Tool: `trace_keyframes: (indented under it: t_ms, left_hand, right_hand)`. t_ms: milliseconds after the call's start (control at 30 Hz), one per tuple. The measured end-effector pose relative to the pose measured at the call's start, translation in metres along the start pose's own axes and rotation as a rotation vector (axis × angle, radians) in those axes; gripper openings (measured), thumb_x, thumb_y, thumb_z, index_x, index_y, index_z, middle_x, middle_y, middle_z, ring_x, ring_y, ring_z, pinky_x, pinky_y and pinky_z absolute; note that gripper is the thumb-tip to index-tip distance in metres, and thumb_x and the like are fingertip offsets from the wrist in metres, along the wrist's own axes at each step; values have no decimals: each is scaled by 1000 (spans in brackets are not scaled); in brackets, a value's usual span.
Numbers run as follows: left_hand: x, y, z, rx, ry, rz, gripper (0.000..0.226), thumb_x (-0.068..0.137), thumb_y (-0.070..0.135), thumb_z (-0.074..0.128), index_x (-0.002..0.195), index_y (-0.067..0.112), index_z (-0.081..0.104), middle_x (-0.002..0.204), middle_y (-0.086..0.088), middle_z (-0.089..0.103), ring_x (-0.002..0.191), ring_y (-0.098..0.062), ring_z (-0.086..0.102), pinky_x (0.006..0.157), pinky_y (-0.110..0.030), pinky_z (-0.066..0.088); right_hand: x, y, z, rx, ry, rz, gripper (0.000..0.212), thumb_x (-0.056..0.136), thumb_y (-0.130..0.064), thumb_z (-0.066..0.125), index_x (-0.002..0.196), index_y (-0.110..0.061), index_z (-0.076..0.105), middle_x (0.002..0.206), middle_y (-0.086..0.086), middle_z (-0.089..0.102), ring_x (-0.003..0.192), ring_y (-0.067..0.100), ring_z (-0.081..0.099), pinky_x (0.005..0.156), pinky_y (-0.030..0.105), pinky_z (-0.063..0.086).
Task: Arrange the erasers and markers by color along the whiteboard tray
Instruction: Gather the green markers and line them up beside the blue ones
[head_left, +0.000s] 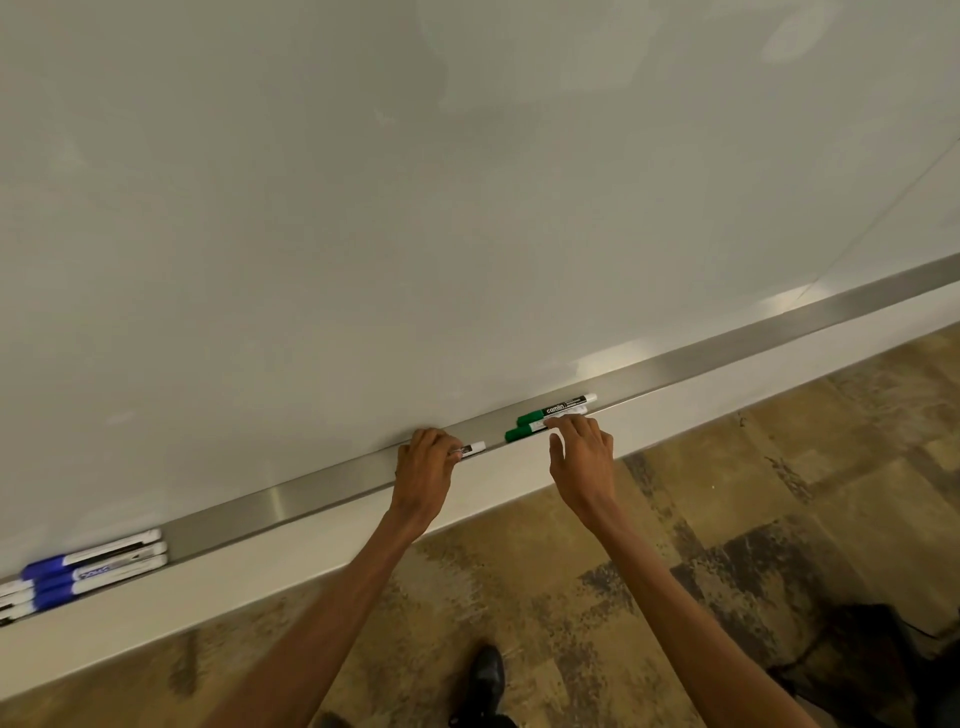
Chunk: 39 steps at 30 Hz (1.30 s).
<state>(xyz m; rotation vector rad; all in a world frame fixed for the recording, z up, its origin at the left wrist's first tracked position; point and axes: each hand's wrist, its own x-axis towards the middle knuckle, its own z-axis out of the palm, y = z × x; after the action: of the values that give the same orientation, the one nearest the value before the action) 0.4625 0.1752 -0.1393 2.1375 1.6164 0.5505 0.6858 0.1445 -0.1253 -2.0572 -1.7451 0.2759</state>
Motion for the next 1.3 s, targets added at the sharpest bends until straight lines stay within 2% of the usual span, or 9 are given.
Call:
trace_keyframes:
  t_ms: [233,433,633,767,900,1000,1100,1200,1300]
  left_hand:
    - [-1,0,-12,14,11,39,14,96,13,50,98,19,62,96,0,67,90,-23,58,77,-36,40]
    - [-6,-7,-34,11,89,83,15,97,13,49,102,22,61,100,4,66,91,-18,58,77,-34,43]
    - [-15,-17,-43,23,106,38,14,97,16,50,103,21,62,100,3,66,90,-20,60,78,-36,46]
    - [-20,-19,-42,15,86,32,15,98,16,50,105,20,63,100,2,67,91,-20,60,78,-35,45]
    - [-20,-19,-41,11,70,29,15,98,18,49,105,20,62,100,3,66,91,-19,60,78,-36,45]
    - [-17,-18,-42,14,60,36,15,99,18,48,106,21,61,102,4,65,93,-18,58,79,-34,43]
    - [-14,-15,-44,1,60,54,15,99,16,48,105,21,60,102,4,65,93,-18,58,80,-36,45]
    - [-13,-13,-45,1,66,74,15,99,16,48,105,22,60,102,5,64,93,-17,58,79,-36,45]
    - [-14,-13,-46,5,64,84,15,99,16,48,105,23,60,101,6,64,93,-16,57,78,-34,43]
  right_hand:
    - [18,1,6,-17,-41,-53,25,96,-10,50,117,-16,63,121,4,64,115,24,54,97,40,40]
    - [39,8,4,-159,-228,-236,26,97,-17,48,120,-22,60,123,-2,60,118,20,49,96,39,36]
    - [55,16,2,-226,-383,-358,31,99,-20,44,127,-25,54,132,-3,54,124,18,45,102,41,30]
    - [60,19,2,-236,-401,-410,29,99,-22,46,127,-25,56,128,-2,55,122,18,45,107,39,26]
    - [57,21,0,-147,-341,-470,29,100,-19,44,126,-20,56,121,2,57,111,21,52,94,34,36]
    - [54,20,-5,-35,-306,-432,29,101,-15,40,126,-14,54,118,7,56,90,25,60,75,30,46]
    - [55,22,-10,-7,-287,-377,30,101,-11,39,128,-12,49,118,9,54,79,25,60,64,33,50]
    - [60,25,-17,11,-288,-338,30,102,-26,41,126,-12,51,113,7,53,79,26,60,63,28,43]
    - [66,29,-21,-31,-320,-317,34,97,-31,52,125,-12,53,117,7,53,86,27,62,68,31,49]
